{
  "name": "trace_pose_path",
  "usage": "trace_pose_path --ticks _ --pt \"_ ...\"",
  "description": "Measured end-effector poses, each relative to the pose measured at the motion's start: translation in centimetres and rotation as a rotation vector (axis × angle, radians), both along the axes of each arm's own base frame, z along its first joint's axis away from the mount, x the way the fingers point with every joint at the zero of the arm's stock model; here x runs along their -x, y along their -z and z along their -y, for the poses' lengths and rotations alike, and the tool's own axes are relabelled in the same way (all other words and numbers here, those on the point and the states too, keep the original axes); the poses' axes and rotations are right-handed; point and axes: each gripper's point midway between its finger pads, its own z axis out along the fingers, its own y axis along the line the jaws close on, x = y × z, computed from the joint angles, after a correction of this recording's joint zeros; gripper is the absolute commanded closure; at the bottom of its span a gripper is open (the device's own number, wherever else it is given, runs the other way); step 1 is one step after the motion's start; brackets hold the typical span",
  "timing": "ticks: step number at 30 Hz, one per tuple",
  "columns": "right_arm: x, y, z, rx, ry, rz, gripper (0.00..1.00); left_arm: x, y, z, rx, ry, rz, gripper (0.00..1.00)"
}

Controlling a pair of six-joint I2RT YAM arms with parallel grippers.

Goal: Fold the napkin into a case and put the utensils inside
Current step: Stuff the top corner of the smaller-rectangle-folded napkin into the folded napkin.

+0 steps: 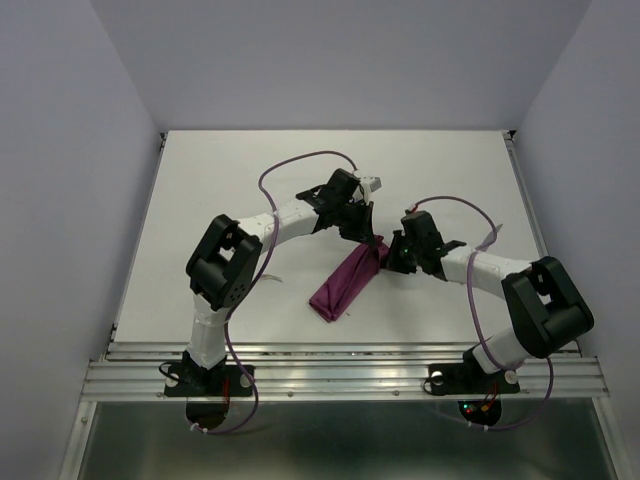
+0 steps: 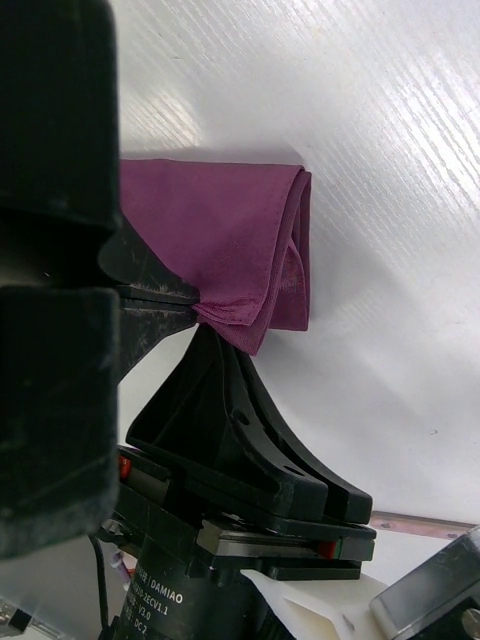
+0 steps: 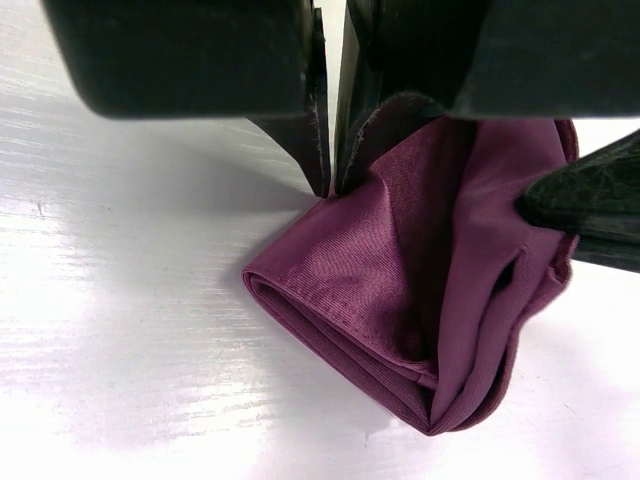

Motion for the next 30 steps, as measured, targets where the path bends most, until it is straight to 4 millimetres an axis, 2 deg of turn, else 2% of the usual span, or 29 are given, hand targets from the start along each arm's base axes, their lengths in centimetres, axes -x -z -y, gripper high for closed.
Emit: trace_pose_path --ticks 10,20,23,30 --pt "-0.8 -0.5 0.1 0.011 0.022 0.020 0.89 0.1 -0.1 0.1 0.006 0.006 -0.004 1.00" --pt "-2.8 -2.0 -0.1 0.010 0.058 0.068 0.88 0.1 -0.1 0.1 0.006 0.007 -0.004 1.00" --pt "-3.1 -1.7 -0.2 0.017 0.061 0.062 0.88 0.1 -0.1 0.1 0.006 0.007 -0.004 1.00" --pt "-3.2 0.5 -0.2 0.042 0.065 0.020 0.89 0.2 -0.1 0.1 0.010 0.012 -0.007 1.00"
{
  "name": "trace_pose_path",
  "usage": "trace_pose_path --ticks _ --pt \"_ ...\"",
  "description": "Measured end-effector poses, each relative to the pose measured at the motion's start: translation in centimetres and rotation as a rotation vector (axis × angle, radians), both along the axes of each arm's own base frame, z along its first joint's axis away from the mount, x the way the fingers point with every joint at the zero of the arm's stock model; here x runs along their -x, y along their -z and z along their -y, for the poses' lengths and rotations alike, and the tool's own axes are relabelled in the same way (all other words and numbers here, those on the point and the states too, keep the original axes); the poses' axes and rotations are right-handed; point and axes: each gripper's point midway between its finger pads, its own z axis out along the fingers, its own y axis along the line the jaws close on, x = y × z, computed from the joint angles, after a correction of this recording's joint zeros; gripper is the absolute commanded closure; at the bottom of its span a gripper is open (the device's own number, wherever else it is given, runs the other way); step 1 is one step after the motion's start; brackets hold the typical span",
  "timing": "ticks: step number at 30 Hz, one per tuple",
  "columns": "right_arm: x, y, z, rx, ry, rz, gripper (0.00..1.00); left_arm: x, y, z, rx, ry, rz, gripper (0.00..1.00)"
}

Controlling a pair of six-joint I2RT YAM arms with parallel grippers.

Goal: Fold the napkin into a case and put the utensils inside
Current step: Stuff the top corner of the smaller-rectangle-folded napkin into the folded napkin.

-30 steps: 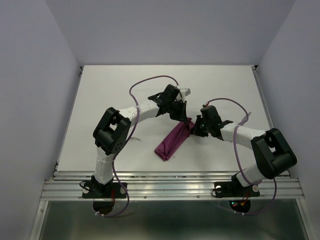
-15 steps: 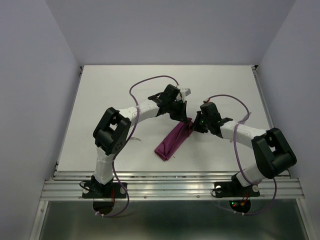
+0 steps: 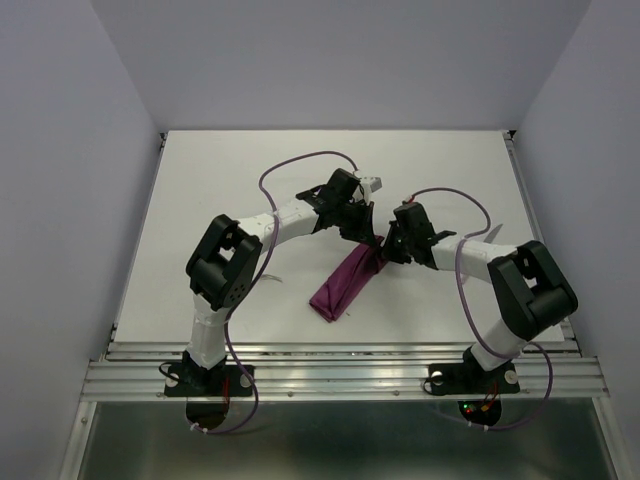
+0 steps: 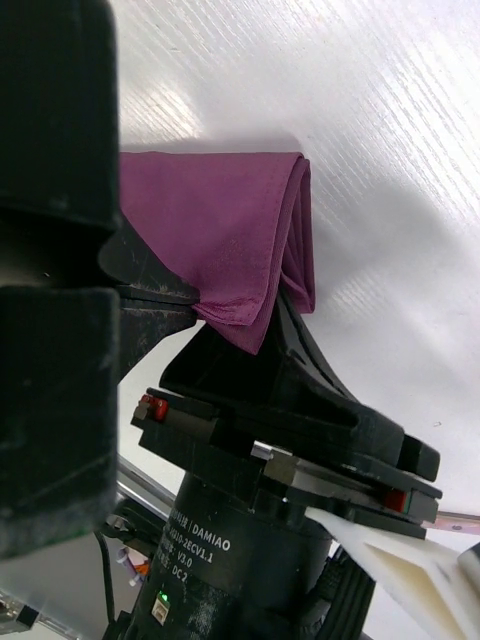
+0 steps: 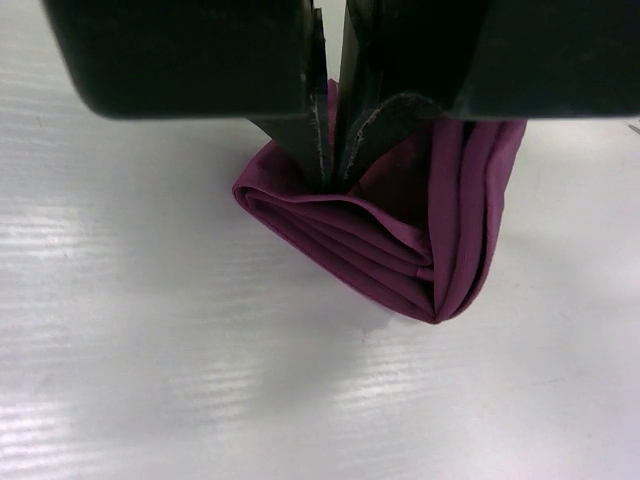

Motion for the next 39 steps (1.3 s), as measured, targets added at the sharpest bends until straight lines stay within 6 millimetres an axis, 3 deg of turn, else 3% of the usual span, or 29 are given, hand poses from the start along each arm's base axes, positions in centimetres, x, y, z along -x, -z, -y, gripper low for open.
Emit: trace_pose_path --ticks 15,21,26,39 --pt "-1.1 -0.2 -0.5 -0.005 0.003 0.019 0.86 0.1 0.7 -0.6 -0.027 0.031 0.024 1.00" --pt "-1.2 -0.5 -0.5 0.007 -0.027 0.031 0.73 0.6 2.0 -1.5 -0.021 0.039 -0.017 1.00" --pt "-1.6 -1.1 -0.6 0.047 -0.099 0.064 0.63 0.3 1.8 -1.5 0.013 0.047 -0.028 1.00" --pt "-0.9 -1.9 -1.3 0.138 -0.264 0.100 0.62 0.5 0.8 -1.0 0.099 0.050 -0.085 1.00"
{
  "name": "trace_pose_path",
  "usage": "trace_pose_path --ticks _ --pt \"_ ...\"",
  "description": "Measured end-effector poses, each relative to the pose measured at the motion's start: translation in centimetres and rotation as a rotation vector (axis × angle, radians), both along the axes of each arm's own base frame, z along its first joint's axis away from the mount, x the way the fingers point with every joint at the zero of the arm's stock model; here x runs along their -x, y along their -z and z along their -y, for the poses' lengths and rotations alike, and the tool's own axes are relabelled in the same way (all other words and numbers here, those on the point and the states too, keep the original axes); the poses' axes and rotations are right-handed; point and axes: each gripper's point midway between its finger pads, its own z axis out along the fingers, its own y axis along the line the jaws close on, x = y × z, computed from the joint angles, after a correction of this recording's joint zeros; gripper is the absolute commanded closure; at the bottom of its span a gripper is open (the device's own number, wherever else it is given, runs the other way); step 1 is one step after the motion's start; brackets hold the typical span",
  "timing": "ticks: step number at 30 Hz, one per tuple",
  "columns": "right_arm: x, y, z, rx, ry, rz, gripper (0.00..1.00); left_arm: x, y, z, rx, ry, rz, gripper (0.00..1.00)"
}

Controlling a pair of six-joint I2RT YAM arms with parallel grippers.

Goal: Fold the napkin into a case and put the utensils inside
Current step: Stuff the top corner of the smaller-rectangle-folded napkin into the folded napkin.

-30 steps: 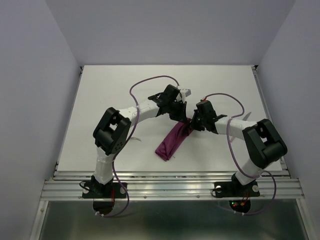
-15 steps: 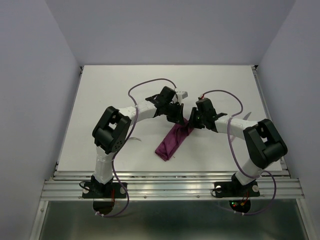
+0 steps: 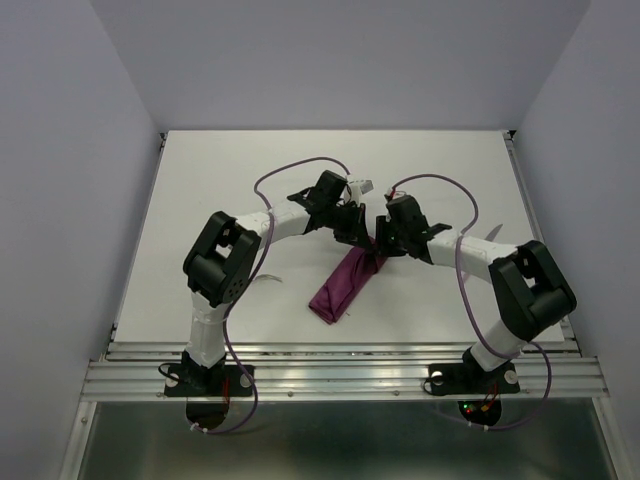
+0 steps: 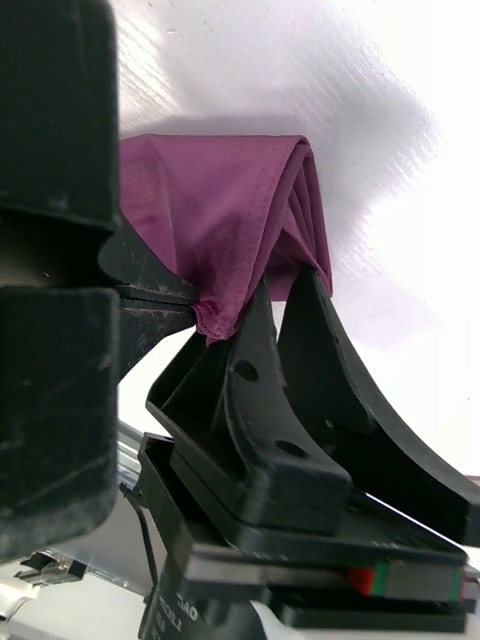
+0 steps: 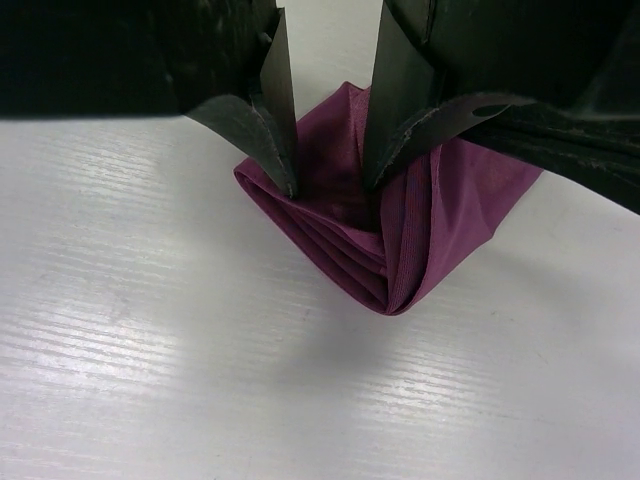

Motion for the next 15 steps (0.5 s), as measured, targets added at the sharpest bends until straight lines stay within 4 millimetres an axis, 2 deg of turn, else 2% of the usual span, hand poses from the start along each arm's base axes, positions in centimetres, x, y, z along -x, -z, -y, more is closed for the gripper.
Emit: trace_pose_path --ticks 8,15 --pt "0.46 0.15 -0.25 0.043 -0.022 0.012 0.61 0.07 -0.22 0.16 0.011 -0.011 -0.021 1.00" --pt "0.71 -0.55 -0.29 0.071 -0.027 0.039 0.61 0.09 -0.26 0.19 0.013 -0.017 -0.030 1.00"
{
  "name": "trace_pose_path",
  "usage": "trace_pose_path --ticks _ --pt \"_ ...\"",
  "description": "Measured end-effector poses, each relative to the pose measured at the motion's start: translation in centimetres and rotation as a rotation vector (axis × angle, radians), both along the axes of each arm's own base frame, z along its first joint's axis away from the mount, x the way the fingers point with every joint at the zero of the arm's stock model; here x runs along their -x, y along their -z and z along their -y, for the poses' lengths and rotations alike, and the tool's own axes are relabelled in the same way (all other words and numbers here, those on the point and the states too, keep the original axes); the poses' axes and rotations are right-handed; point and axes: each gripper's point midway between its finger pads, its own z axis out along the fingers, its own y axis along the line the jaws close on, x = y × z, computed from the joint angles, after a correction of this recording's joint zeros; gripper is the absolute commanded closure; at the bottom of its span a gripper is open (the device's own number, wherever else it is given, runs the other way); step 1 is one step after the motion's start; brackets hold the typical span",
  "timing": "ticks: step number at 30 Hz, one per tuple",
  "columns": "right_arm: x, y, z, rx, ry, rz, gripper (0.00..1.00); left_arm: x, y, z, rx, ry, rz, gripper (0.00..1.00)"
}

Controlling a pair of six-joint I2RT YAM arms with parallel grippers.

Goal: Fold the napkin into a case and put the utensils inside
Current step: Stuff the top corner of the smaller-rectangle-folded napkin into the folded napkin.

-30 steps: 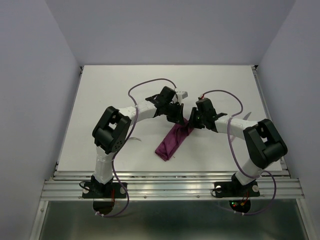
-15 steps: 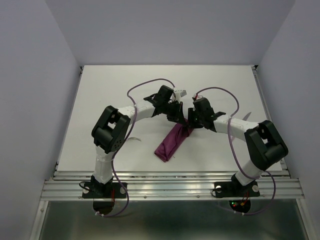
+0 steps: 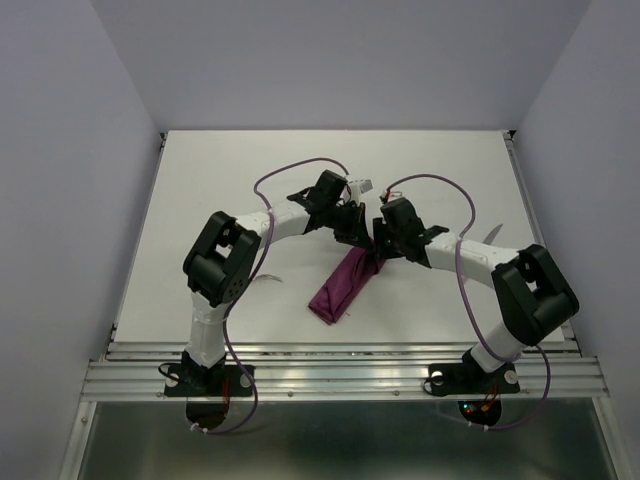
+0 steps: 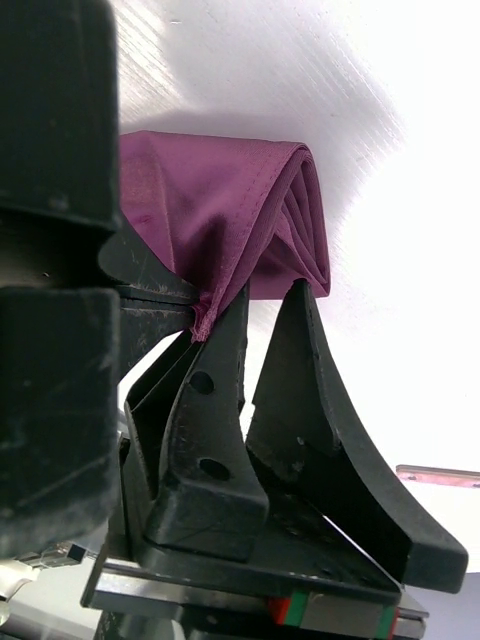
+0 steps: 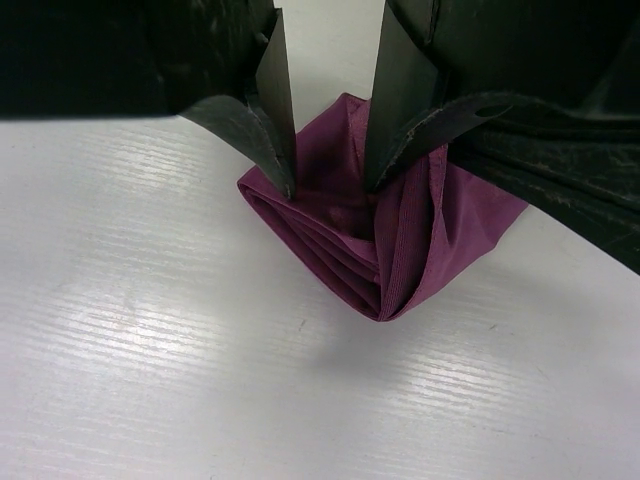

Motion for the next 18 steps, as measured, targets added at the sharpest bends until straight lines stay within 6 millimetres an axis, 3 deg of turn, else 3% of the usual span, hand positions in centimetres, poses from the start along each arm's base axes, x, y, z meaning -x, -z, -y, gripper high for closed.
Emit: trace_pose_path --ticks 12,18 --pt "0.7 0.0 0.4 0.051 0.005 0.031 0.60 0.0 0.3 0.0 -0.004 -0.002 -0.009 1.00" --pt "2.1 -1.6 0.9 0.008 0.012 0.088 0.57 -0.1 0.3 0.1 0.002 -0.003 0.000 1.00"
